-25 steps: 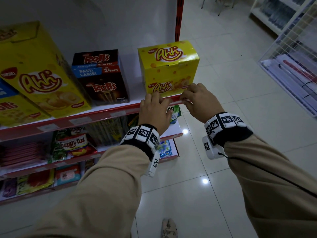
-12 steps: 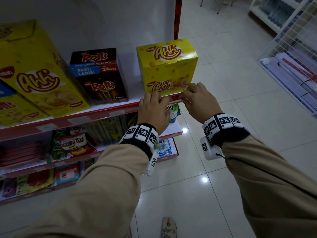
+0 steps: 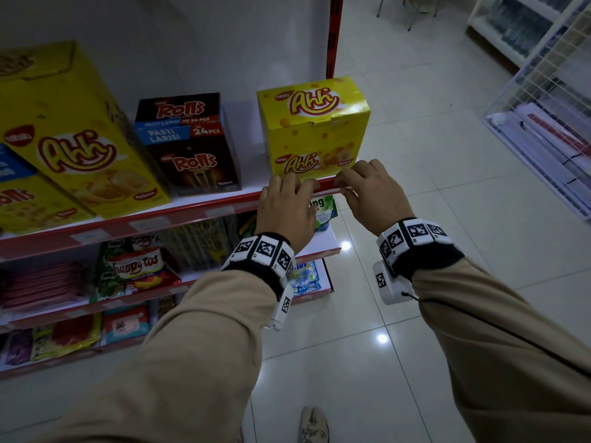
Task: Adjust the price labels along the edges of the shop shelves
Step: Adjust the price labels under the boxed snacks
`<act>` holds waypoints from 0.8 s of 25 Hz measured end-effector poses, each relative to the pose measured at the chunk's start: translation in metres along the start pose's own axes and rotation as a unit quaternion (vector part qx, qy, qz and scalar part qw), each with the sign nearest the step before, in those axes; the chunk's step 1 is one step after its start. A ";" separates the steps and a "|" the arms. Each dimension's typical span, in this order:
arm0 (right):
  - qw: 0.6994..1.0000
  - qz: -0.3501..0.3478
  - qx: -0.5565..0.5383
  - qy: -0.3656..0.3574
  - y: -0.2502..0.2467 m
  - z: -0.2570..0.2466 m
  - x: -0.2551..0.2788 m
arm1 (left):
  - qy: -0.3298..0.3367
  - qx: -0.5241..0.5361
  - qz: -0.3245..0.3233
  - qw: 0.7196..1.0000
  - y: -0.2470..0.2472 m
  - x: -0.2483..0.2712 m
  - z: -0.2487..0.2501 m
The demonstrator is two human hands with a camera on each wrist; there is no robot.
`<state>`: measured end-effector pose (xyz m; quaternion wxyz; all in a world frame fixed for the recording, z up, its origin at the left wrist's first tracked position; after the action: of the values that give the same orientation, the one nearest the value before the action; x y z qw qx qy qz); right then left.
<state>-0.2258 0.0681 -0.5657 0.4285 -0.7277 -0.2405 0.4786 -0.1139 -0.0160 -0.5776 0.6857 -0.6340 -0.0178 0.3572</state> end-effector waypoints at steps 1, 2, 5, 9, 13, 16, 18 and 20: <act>1.000 0.002 -0.002 0.002 0.000 0.000 0.001 | 0.001 0.002 0.001 1.000 -0.001 0.000 0.000; 1.000 0.002 -0.001 0.005 0.000 0.000 0.001 | 0.001 0.002 0.001 1.000 -0.001 0.001 0.000; 1.000 0.000 0.000 0.010 0.001 0.001 0.001 | 0.003 -0.005 -0.006 1.000 0.000 0.002 -0.001; 0.999 0.020 -0.026 0.024 -0.003 0.002 0.001 | 0.002 0.000 -0.009 1.000 -0.003 0.003 -0.001; 0.998 0.037 -0.036 0.031 -0.009 0.000 0.004 | 0.001 0.026 -0.012 1.000 -0.009 0.007 -0.002; 0.998 0.053 -0.016 0.023 -0.013 -0.007 0.004 | 0.017 0.003 -0.031 0.999 -0.014 0.011 -0.005; 0.998 0.046 -0.001 0.031 -0.013 -0.014 0.003 | 0.036 -0.032 -0.037 0.998 -0.018 0.015 -0.011; 0.999 0.026 0.013 0.031 -0.010 -0.028 0.002 | 0.035 -0.042 -0.041 0.998 -0.023 0.024 -0.024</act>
<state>-0.1988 0.0639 -0.5539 0.4326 -0.7426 -0.2014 0.4699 -0.0734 -0.0233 -0.5721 0.6729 -0.6727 -0.0348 0.3058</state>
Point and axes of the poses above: each hand's wrist, its own x-axis away from the middle knuckle, its own y-axis out of the palm, z = x × y, the point moved 7 cm from there along -x, towards the middle knuckle, and after that the axes turned 14 degrees about z, right-handed, at the moved point
